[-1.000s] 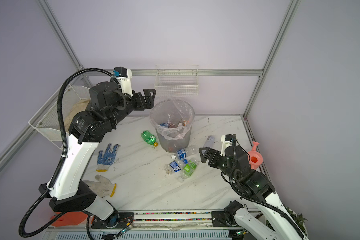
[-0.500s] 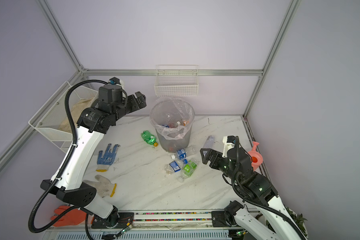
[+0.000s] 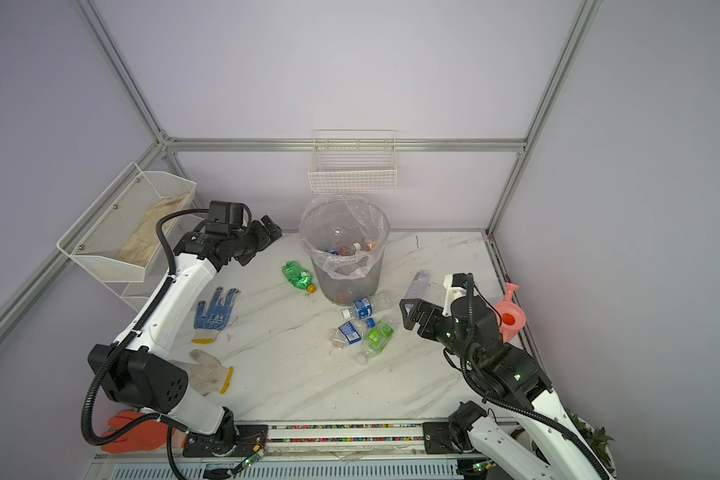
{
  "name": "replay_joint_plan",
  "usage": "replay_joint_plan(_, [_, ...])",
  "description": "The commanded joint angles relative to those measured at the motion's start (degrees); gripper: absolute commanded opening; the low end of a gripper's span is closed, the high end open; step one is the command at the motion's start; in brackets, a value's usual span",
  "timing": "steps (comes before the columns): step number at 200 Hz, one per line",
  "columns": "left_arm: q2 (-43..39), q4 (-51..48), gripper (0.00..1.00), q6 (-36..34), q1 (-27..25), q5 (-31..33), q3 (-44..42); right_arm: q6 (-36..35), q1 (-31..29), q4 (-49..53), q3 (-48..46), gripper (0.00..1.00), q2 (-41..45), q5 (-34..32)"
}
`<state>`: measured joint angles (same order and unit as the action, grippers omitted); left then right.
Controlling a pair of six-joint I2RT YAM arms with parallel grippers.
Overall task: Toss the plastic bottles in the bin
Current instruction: 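Move the left gripper down toward the green bottle beside the bin, then lower the left gripper onto the yellow-capped green bottle and close it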
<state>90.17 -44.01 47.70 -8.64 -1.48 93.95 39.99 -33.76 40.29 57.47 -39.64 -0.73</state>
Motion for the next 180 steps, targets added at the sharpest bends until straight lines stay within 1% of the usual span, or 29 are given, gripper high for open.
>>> replay_joint_plan(1, [-2.5,6.2,1.0,3.0,2.0,-5.0,-5.3,-0.1,-0.1,0.6,-0.8,0.97,-0.7,-1.5])
replay_joint_plan(63, [1.3,11.1,1.0,3.1,3.0,-7.5,-13.0,-0.6,-0.1,0.4,-1.6,0.97,-1.4,-2.1])
replay_joint_plan(109, [6.8,12.3,1.0,3.1,3.5,-10.4,-13.6,-1.2,-0.1,0.5,-1.4,0.97,-2.3,-2.4])
replay_joint_plan(131, [8.8,14.7,1.0,3.5,3.5,-12.1,-15.0,-1.6,-0.1,0.3,-1.2,0.97,-2.9,-2.9])
replay_joint_plan(180, [12.8,17.0,1.0,3.6,3.5,-12.9,-16.2,-2.6,-0.1,-0.8,-1.5,0.97,-5.5,-3.7])
